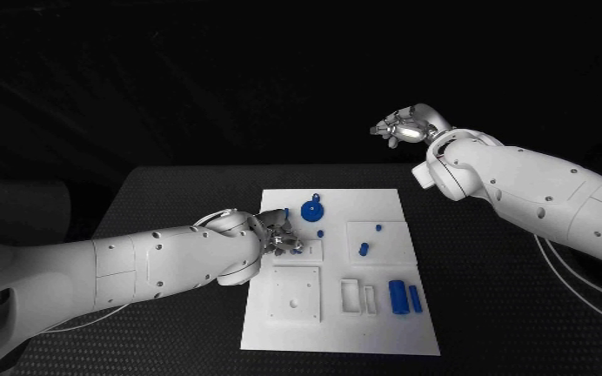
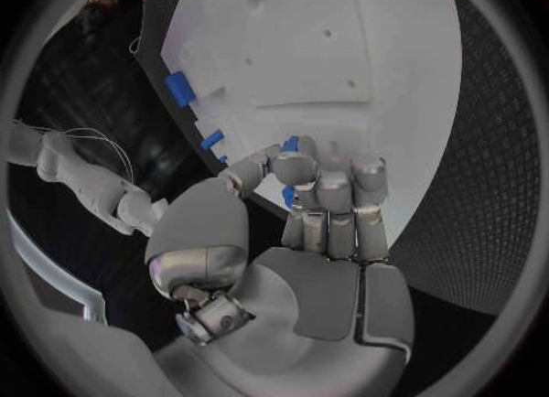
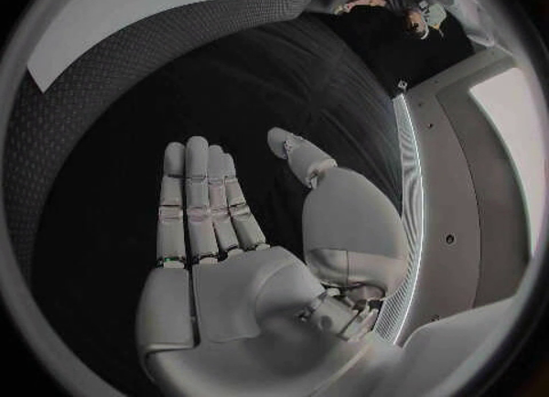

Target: Assemble the parts on the task board

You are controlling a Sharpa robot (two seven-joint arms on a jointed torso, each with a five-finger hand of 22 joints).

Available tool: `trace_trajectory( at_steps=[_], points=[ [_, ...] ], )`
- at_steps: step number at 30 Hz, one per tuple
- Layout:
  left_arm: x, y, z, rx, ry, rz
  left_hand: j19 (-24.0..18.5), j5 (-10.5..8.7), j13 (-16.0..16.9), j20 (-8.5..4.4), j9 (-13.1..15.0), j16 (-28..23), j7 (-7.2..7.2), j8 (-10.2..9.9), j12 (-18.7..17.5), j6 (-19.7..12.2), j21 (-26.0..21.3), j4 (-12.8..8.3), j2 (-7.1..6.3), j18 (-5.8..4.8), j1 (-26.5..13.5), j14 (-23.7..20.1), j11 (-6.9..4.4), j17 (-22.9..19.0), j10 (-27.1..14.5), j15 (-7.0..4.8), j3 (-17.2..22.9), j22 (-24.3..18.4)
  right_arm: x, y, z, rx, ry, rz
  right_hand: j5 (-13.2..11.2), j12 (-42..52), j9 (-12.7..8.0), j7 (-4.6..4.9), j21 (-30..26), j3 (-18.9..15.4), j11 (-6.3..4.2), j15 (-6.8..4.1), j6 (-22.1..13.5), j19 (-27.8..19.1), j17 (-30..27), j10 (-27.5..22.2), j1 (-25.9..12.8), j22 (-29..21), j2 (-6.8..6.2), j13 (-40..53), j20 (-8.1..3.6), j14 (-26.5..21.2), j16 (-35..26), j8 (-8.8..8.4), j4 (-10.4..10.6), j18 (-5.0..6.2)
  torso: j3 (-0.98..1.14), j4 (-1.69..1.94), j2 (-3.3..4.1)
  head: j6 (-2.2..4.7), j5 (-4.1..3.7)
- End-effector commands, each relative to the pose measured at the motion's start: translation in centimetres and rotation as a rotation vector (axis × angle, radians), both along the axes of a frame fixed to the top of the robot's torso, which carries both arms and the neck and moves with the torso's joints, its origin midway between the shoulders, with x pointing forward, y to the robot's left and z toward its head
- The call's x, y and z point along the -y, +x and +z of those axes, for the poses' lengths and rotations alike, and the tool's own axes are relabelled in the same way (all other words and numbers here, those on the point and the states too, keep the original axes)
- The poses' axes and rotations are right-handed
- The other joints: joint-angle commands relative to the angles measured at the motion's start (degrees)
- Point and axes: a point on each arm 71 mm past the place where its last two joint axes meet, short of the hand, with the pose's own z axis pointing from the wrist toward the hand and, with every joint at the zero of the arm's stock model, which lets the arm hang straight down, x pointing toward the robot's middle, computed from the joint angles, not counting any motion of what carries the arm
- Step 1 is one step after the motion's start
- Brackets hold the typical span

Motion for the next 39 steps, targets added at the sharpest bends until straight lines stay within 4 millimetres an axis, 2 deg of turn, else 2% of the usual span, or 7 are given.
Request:
trace_trajectory(
  at_steps=[1,10,15,18,24,34,39],
  points=[
    [0.55,-0.47,-0.32,-0.036,0.003,-0.035,0.17,0.37,-0.10,-6.65,0.04,0.41,-4.61,0.04,0.32,8.18,0.30,-0.46,-0.02,0.50,0.79,2.84,-1.30,-0.10,-1.32,-3.32,-0.07,0.88,-0.22,-0.06,-0.26,-0.010,0.004,0.015,0.36,0.39,-0.09,0.17,-0.28,-0.18,0.04,-0.03,-0.24,0.07,-0.09,-0.27,-0.41,0.08,0.14,-0.13,0.41,-0.29,0.33,0.27,0.09,0.77,0.05,-0.01,0.03,-0.10,-0.01],
    [0.61,-0.55,-0.37,-0.045,0.008,-0.042,0.17,0.75,-0.14,-6.61,0.05,0.48,-4.60,0.06,0.42,8.21,0.32,-0.48,0.19,0.47,1.25,2.83,-1.29,-0.14,-1.32,-3.30,-0.07,0.86,-0.18,-0.09,-0.39,-0.013,0.005,0.014,0.67,0.56,-0.13,0.17,-0.33,-0.25,0.04,-0.02,-0.24,0.07,-0.21,-0.31,-0.57,0.14,0.25,-0.38,0.47,-0.33,0.42,0.28,0.21,0.83,-0.03,0.03,-0.03,-0.11,-0.07],
    [0.51,-0.50,-0.42,-0.050,0.010,-0.042,0.11,1.11,-0.20,-6.51,0.05,0.57,-4.57,0.06,0.50,8.23,0.31,-0.03,1.09,0.37,0.93,2.81,-1.26,-0.18,-1.36,-3.25,-0.35,0.84,-0.16,-0.10,-0.39,-0.013,0.005,0.014,0.81,0.62,-0.14,0.17,-0.35,-0.26,0.04,-0.02,-0.25,0.06,-0.25,-0.33,-0.60,0.17,0.27,-0.47,0.48,-0.35,0.46,0.28,0.22,0.83,-0.03,0.06,-0.04,-0.11,-0.05],
    [0.52,-0.55,-0.47,-0.059,0.010,-0.046,-0.11,1.44,-0.18,-6.34,0.07,0.76,-4.54,0.08,0.67,8.27,0.28,0.72,3.22,0.20,-0.71,2.78,-1.26,-0.15,-1.36,-3.18,-0.95,0.86,-0.14,-0.10,-0.39,-0.013,0.005,0.013,1.02,0.69,-0.16,0.16,-0.38,-0.27,0.05,-0.02,-0.23,0.04,-0.31,-0.37,-0.61,0.20,0.28,-0.59,0.49,-0.37,0.50,0.29,0.22,0.83,-0.05,0.06,-0.05,-0.11,-0.06],
    [0.51,-0.64,-0.61,-0.087,0.001,-0.043,-0.69,1.75,-0.28,-6.29,0.09,1.19,-4.57,0.13,1.22,8.29,0.46,-0.37,6.69,0.22,-4.96,2.45,-1.30,-0.21,-1.64,-3.21,-1.14,0.99,-0.11,-0.10,-0.40,-0.014,0.005,0.013,1.26,0.79,-0.17,0.15,-0.41,-0.29,0.05,-0.01,-0.21,0.03,-0.39,-0.40,-0.64,0.24,0.30,-0.74,0.51,-0.41,0.55,0.31,0.22,0.83,-0.05,0.05,-0.01,-0.21,-0.03],
    [0.49,-0.67,-0.72,-0.108,-0.011,-0.031,-0.89,1.92,-0.53,-6.26,0.11,1.45,-4.58,0.18,1.54,8.31,0.67,-1.83,9.38,0.26,-8.70,2.33,-1.28,-0.37,-1.77,-3.20,-0.38,0.96,-0.11,-0.09,-0.41,-0.015,0.004,0.013,1.70,0.97,-0.21,0.14,-0.46,-0.27,0.06,-0.01,-0.20,0.02,-0.52,-0.46,-0.55,0.33,0.35,-1.01,0.51,-0.46,0.65,0.33,0.14,0.83,-0.04,0.07,-0.02,-0.14,-0.07],
    [0.55,-0.76,-0.77,-0.118,-0.005,-0.039,-0.88,2.31,-0.58,-6.30,0.13,1.51,-4.62,0.22,1.64,8.33,0.74,-2.55,9.65,0.32,-9.20,2.33,-1.29,-0.41,-1.77,-3.23,0.04,0.95,-0.07,-0.10,-0.42,-0.015,0.004,0.012,1.94,1.07,-0.22,0.13,-0.48,-0.25,0.06,0.00,-0.18,0.02,-0.58,-0.49,-0.49,0.37,0.36,-1.15,0.51,-0.48,0.70,0.35,0.08,0.83,-0.04,0.05,-0.02,-0.18,-0.14]
  ],
)
